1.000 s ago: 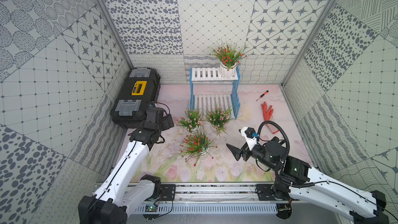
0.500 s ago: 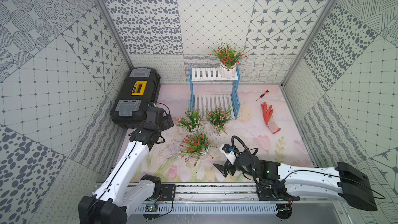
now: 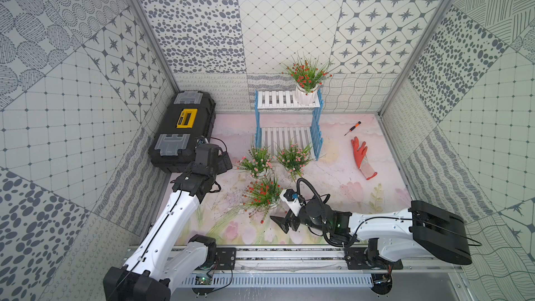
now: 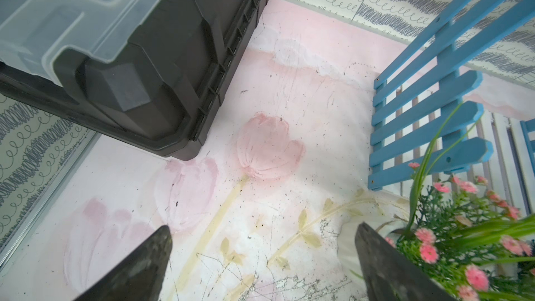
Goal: Place the baby's breath potted plants on the rack by color
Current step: Pick up the baby's breath potted plant from the center of the board.
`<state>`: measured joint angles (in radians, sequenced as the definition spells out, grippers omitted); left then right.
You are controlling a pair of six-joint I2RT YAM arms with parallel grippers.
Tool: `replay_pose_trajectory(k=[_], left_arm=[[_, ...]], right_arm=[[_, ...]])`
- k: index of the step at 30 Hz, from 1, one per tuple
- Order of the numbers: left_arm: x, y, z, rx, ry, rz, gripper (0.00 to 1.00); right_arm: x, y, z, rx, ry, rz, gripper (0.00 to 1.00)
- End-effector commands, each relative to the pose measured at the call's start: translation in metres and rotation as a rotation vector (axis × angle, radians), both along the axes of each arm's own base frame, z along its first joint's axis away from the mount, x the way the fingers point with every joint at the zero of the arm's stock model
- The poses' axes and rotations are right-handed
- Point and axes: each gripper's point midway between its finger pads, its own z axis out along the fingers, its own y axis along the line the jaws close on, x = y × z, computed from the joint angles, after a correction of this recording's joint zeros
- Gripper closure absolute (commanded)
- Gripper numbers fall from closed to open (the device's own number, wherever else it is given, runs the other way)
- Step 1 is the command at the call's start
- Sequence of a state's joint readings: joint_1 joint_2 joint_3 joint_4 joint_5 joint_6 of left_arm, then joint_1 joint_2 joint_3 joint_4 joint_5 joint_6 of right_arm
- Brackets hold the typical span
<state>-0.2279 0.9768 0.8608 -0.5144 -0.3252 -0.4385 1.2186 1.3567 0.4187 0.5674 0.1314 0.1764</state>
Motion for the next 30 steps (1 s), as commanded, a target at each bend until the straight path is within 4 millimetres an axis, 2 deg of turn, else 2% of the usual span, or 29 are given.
replay_pose_trajectory(k=[1,5,12,16,20,27,30], left_arm=[[0.001,0.001,0.003,-0.01,-0.008,0.015,0.01],[0.003,-0.001,0.008,-0.015,-0.022,0.007,0.01],[0.005,-0.004,0.023,-0.03,-0.062,-0.009,0.01],[0.01,-0.011,0.03,-0.06,-0.092,-0.035,0.02],[0.016,-0.019,0.032,-0.076,-0.092,-0.074,0.01],[0.011,-0.018,0.033,-0.086,-0.105,-0.065,0.02],[0.006,-0.015,0.033,-0.091,-0.116,-0.052,0.02]], right_arm=[[0.008,0.015,0.021,0.077,-0.027,-0.01,0.02],[0.015,0.021,0.018,0.064,-0.029,-0.029,0.02],[0.026,0.03,0.027,0.04,-0.04,-0.059,0.02],[0.026,0.029,0.018,0.059,-0.004,-0.082,0.02],[0.023,0.018,0.0,0.027,-0.027,-0.091,0.02],[0.015,0.008,-0.018,-0.033,-0.04,-0.073,0.02],[0.016,0.011,-0.022,-0.029,-0.064,-0.067,0.02]])
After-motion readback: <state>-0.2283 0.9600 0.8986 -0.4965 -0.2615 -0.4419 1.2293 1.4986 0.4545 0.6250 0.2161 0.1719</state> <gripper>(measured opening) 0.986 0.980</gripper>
